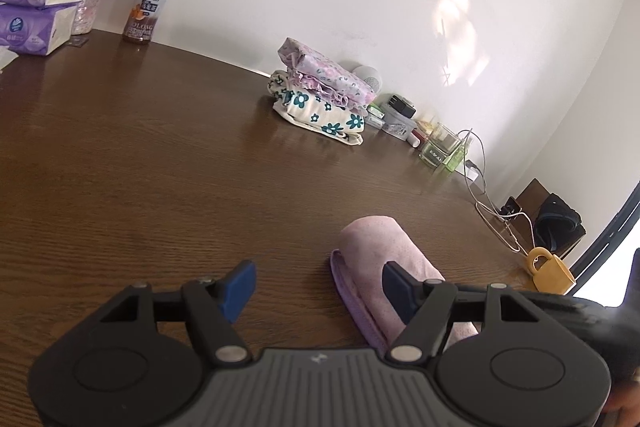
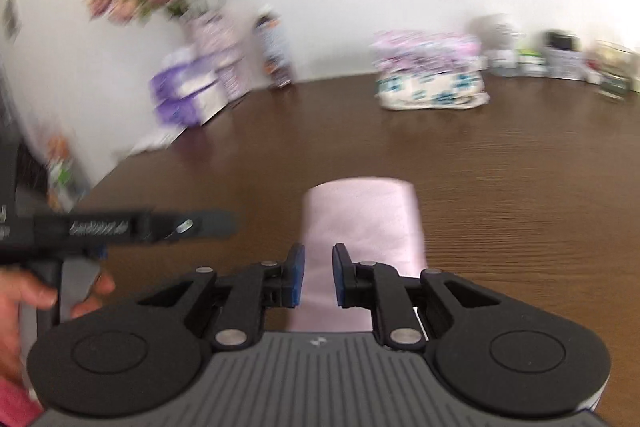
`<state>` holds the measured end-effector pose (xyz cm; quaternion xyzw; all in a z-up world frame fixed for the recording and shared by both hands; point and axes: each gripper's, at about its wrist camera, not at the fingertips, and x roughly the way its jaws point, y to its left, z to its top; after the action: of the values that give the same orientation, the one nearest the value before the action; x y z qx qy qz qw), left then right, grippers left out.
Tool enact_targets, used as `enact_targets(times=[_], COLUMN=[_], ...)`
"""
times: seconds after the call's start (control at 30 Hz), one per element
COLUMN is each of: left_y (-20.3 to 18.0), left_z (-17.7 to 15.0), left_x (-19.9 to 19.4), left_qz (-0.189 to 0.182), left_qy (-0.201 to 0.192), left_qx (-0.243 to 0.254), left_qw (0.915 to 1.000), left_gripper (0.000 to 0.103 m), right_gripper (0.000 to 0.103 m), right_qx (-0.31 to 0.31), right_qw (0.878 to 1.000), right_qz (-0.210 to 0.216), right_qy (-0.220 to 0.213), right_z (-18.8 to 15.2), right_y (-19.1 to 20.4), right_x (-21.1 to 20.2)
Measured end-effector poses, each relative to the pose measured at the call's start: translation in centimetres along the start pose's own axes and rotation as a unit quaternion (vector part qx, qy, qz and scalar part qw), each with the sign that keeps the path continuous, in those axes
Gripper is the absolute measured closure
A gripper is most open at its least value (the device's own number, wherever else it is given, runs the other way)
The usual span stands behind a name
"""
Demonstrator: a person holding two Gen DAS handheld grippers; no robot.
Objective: Fold clothes
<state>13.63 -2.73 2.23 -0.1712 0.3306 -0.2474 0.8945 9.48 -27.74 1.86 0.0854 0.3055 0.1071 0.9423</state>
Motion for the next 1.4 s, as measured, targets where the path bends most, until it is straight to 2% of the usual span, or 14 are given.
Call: enact_targets(times=[0.1,0.3,0.43,0.57,0.67,0.7,0.77,0.8,0.97,1.4], left_y=[-0.7,-3.4,-4.8,-5.7,-6.3,-6.4,-6.8,-6.9,-7.0,-6.1], left_z=[-0.1,-0.8,-1.4,-1.7,-1.8,-1.9,-2.0,-2.1,-2.4,-2.1], left_x=[0.4,1.6,1.9,2.0,2.3,2.4,2.7,2.8,3.6,4.1], left_qz=[-0.013,-0.043,-0.048,-0.043,-0.040,-0.041,-0.040,-0.039,-0.043,-0.011], left_qy=[0.009,0.037,0.050,0.056,0.061,0.063,0.067,0.069,0.094,0.098], left_qx=[0.005,0.032,0.053,0.065,0.064,0.063,0.060,0.059,0.040,0.011], left_qw=[0.9999,0.9979,0.9962,0.9954,0.9953,0.9952,0.9952,0.9951,0.9939,0.9950], left_gripper=[0.034,0.034,0.034,0.034,0.034,0.033,0.032,0.028,0.027,0.029], right_gripper=[0.088,0.087,0.087,0.072,0.070,0.065,0.061,0.061,0.061,0.064], right_qx=[0.030,0.053,0.059,0.066,0.075,0.081,0.093,0.099,0.136,0.143], right_qw=[0.999,0.998,0.998,0.998,0.997,0.997,0.996,0.995,0.990,0.987], right_qz=[-0.030,-0.015,-0.009,-0.003,0.005,0.009,0.016,0.017,0.034,0.067], right_qy=[0.002,0.005,0.001,-0.004,-0.006,-0.007,-0.008,-0.007,-0.003,0.019], right_z=[-0.3,-1.2,-1.5,-1.9,-2.4,-2.6,-2.9,-3.0,-3.5,-4.2], right_y=[-2.1,-3.3,-3.7,-4.1,-4.5,-4.7,-5.1,-5.3,-6.5,-5.7], right_x=[-0.3,-0.1,-0.1,-0.2,-0.1,0.0,0.1,0.2,0.6,0.3])
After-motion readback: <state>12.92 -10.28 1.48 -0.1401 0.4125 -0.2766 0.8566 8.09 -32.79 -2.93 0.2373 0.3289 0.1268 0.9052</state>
